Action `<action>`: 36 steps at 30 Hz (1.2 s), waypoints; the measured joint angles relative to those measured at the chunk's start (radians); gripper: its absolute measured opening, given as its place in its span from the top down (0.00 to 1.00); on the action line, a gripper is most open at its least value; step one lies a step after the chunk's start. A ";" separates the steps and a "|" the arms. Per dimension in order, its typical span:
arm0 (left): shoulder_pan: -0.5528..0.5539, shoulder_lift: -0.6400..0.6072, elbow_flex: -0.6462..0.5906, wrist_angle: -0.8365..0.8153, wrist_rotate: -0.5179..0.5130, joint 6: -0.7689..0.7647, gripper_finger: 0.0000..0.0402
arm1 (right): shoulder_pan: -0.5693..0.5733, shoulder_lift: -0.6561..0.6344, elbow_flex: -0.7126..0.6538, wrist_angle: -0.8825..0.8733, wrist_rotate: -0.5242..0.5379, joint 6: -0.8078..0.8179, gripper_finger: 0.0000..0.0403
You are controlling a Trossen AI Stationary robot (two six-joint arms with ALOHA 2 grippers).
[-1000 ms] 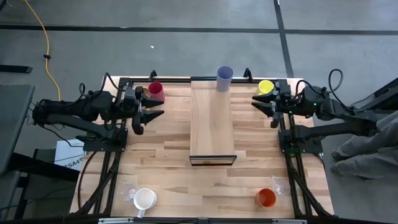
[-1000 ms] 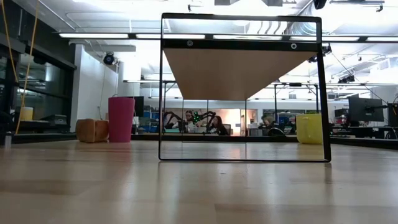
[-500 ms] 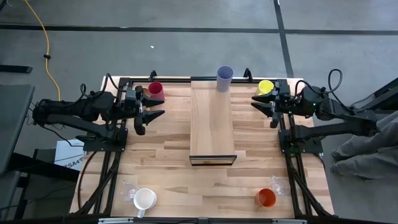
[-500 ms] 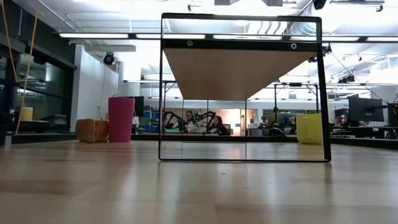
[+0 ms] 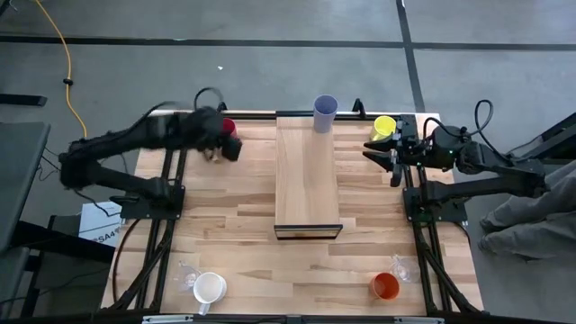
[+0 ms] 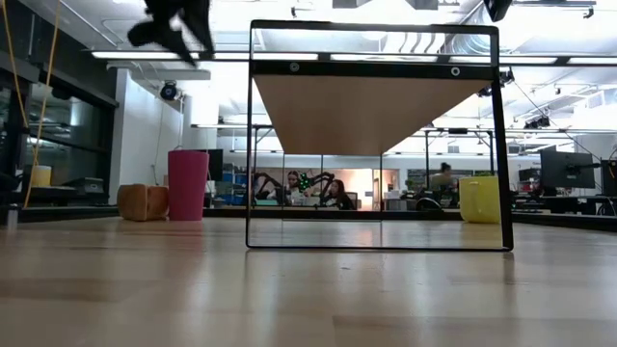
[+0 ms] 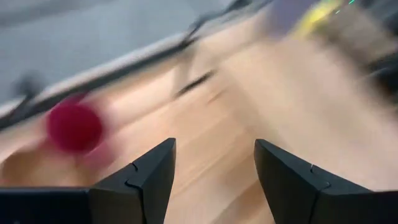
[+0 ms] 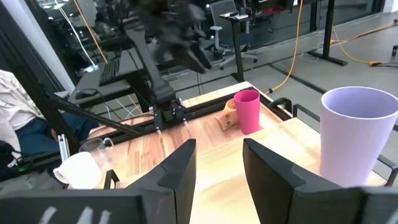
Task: Stack small to large cups/mugs on shelf
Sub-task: Put the pink cup on the shelf
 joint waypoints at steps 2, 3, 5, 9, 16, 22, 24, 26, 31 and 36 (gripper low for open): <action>0.112 0.090 0.064 -0.102 0.110 0.035 0.49 | 0.000 0.000 0.000 -0.001 0.000 0.001 0.69; 0.162 0.133 0.085 -0.135 0.158 0.053 0.49 | 0.000 0.000 0.000 -0.001 0.000 0.001 0.69; 0.254 0.215 0.115 -0.170 0.239 0.102 0.49 | 0.000 0.000 0.000 -0.001 0.000 0.001 0.69; 0.365 0.342 0.152 -0.167 0.266 0.185 0.49 | 0.000 0.000 0.000 -0.001 0.000 0.002 0.69; 0.445 0.454 0.171 -0.150 0.209 0.235 0.49 | 0.000 0.000 0.000 -0.001 0.000 0.002 0.69; 0.458 0.505 0.171 -0.120 0.197 0.248 0.49 | 0.000 0.000 0.000 -0.001 0.000 0.002 0.69; 0.457 0.523 0.171 -0.115 0.206 0.247 0.49 | 0.000 0.000 0.000 -0.001 0.000 0.002 0.69; 0.456 0.546 0.171 -0.116 0.228 0.247 0.49 | 0.000 0.000 0.000 -0.001 0.000 0.002 0.69; 0.457 0.586 0.171 -0.116 0.228 0.243 0.49 | 0.000 0.000 0.000 -0.001 0.000 0.002 0.69; 0.456 0.595 0.171 -0.115 0.228 0.223 0.49 | 0.000 0.000 0.000 0.000 0.000 0.002 0.69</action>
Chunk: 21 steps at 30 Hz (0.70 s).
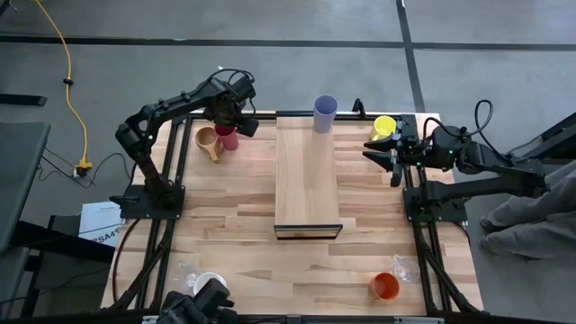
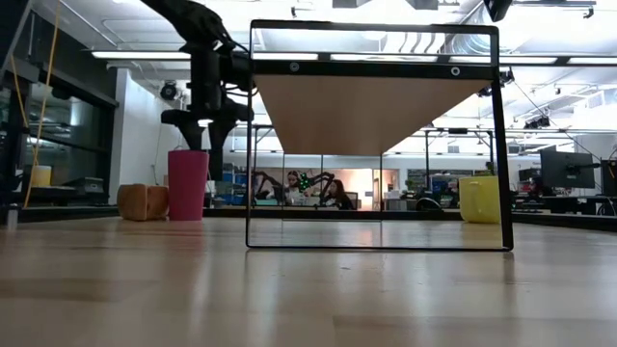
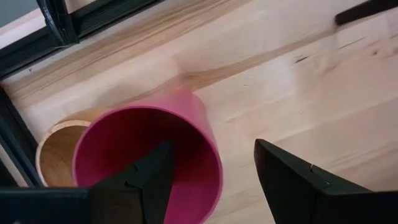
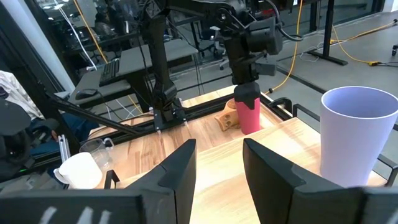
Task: Stack small to large cups/mugs on shelf
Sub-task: Put the pink cup on the shelf
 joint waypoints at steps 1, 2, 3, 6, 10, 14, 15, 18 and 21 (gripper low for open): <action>0.000 0.000 0.000 0.001 0.000 -0.002 0.49 | 0.000 0.000 0.000 0.000 0.000 0.000 0.69; 0.000 0.000 0.000 0.001 0.000 -0.003 0.49 | 0.000 0.000 0.000 0.000 0.000 0.000 0.69; 0.000 0.000 0.000 0.001 0.000 -0.005 0.49 | 0.000 0.000 0.000 0.000 0.000 0.000 0.69; 0.000 0.000 0.000 0.001 0.000 -0.010 0.49 | 0.000 0.000 0.000 0.000 0.000 0.000 0.69; 0.000 0.000 0.000 -0.002 0.000 -0.021 0.49 | 0.000 0.000 0.000 0.000 0.000 0.000 0.69; 0.000 0.000 0.000 -0.006 0.000 -0.028 0.49 | 0.000 0.000 0.000 0.000 0.001 -0.007 0.69; 0.000 0.000 -0.002 -0.004 0.000 -0.029 0.49 | 0.000 0.000 0.000 0.000 0.000 -0.007 0.69; 0.000 0.000 -0.032 0.004 0.000 -0.040 0.49 | 0.000 0.000 0.000 0.000 0.000 -0.007 0.69; 0.000 0.000 -0.074 0.016 0.001 -0.041 0.49 | 0.000 0.000 0.000 0.000 0.001 -0.007 0.69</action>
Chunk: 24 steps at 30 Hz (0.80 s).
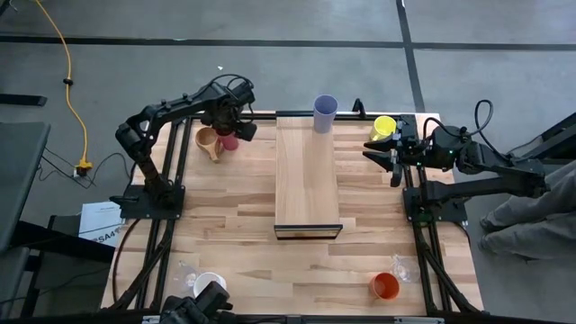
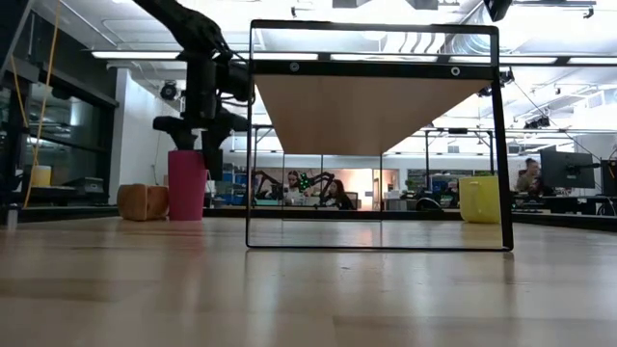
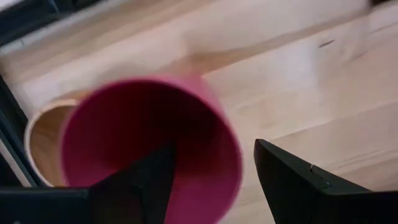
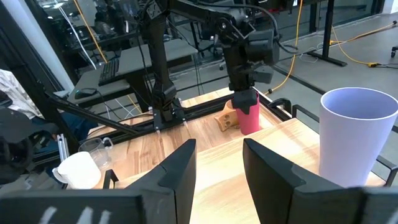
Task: Stack small to large cups/mugs on shelf
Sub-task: Put the pink cup on the shelf
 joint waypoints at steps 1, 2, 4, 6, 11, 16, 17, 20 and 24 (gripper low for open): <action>0.000 0.000 -0.010 0.009 0.002 -0.001 0.49 | 0.000 0.000 0.000 0.000 0.000 0.000 0.69; -0.001 0.000 -0.015 0.017 0.003 -0.001 0.49 | 0.000 0.000 0.000 0.000 0.000 0.000 0.69; -0.008 0.000 -0.018 0.028 0.003 -0.001 0.49 | 0.000 0.000 0.000 0.000 0.000 0.000 0.69; -0.015 0.000 -0.018 0.048 -0.002 -0.001 0.49 | 0.000 0.000 0.000 0.000 0.000 0.000 0.69; -0.034 0.000 -0.018 0.091 -0.005 -0.002 0.52 | 0.000 0.000 0.000 0.001 0.000 0.000 0.69; -0.033 0.000 -0.018 0.088 -0.030 -0.001 0.71 | 0.000 0.000 0.000 0.001 0.000 0.000 0.69; -0.032 0.000 -0.018 0.083 -0.031 0.001 0.78 | 0.000 0.000 0.000 0.001 0.000 0.000 0.69; -0.032 0.000 -0.018 0.080 -0.031 0.017 0.96 | 0.000 0.000 0.000 0.001 0.000 -0.001 0.69; -0.033 0.000 0.019 0.052 -0.027 0.047 0.96 | 0.000 0.000 0.000 0.001 0.000 -0.001 0.69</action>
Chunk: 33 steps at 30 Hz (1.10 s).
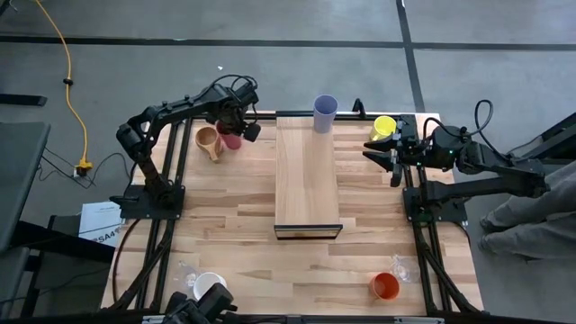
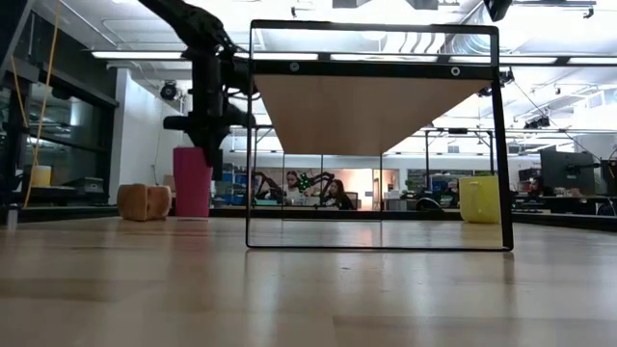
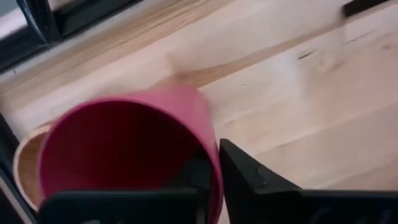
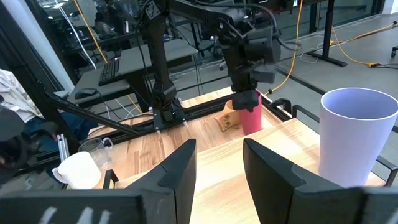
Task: Stack small to large cups/mugs on shelf
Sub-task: Put the pink cup on the shelf
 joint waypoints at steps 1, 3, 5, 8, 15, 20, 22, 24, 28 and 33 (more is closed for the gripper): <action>-0.001 -0.005 0.017 -0.006 0.001 0.015 0.98 | 0.000 0.000 0.000 0.000 0.000 0.000 0.69; 0.000 -0.027 0.059 -0.017 0.014 0.039 0.99 | 0.000 0.000 0.000 0.000 0.000 0.000 0.69; 0.000 -0.066 0.111 -0.015 0.016 0.059 0.98 | 0.000 0.000 0.000 0.000 0.005 0.000 0.69; 0.000 -0.142 0.195 -0.006 0.013 0.100 0.99 | 0.000 0.000 0.000 0.000 0.008 0.000 0.69; -0.060 -0.440 0.189 0.181 0.084 0.108 0.99 | 0.000 0.000 0.000 0.000 0.009 0.007 0.69; -0.243 -0.703 -0.033 0.380 0.121 -0.007 1.00 | 0.000 0.000 0.000 0.000 0.009 0.009 0.69; -0.347 -0.797 -0.148 0.500 0.095 -0.063 1.00 | 0.000 0.000 0.000 0.000 0.008 0.009 0.69; -0.458 -0.876 -0.267 0.629 0.056 -0.101 1.00 | 0.000 0.000 0.000 0.000 0.008 0.009 0.69; -0.646 -0.986 -0.466 0.866 0.019 -0.085 1.00 | 0.000 0.000 0.000 0.001 0.008 0.035 0.69; -0.773 -1.040 -0.606 1.109 0.018 -0.006 1.00 | 0.000 0.005 0.000 0.060 -0.080 0.082 0.69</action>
